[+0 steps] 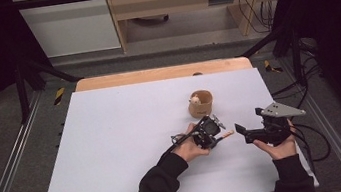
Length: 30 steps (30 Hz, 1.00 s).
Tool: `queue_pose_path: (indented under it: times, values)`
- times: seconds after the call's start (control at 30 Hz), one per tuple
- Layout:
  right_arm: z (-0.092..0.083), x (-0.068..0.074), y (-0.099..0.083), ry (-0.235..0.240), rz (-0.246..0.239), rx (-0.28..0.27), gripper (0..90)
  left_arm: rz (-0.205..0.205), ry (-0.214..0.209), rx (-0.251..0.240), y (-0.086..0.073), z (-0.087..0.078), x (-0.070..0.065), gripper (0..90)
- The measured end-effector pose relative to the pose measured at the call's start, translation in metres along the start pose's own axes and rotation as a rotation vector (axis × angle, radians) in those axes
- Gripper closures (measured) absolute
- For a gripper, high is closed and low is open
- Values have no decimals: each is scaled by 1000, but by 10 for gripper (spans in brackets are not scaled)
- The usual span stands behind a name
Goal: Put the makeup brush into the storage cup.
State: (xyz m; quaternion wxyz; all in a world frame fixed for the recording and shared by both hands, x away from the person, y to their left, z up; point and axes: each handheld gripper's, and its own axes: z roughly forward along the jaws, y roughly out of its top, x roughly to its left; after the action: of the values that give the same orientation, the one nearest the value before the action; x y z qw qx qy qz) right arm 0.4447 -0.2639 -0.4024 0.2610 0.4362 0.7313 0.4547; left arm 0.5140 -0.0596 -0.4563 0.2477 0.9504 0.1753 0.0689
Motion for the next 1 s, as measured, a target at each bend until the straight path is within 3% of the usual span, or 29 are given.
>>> queue_pose_path:
  times: [0.47,0.73,1.0]
  values:
    - [0,1,0,2,3,1,75,-1,1,-3,-2,-6,3,831]
    - [-1,0,0,4,4,-2,76,-11,-12,-31,-4,-18,6,832]
    - [0,1,0,9,-7,4,80,-8,1,-43,-13,-32,11,832]
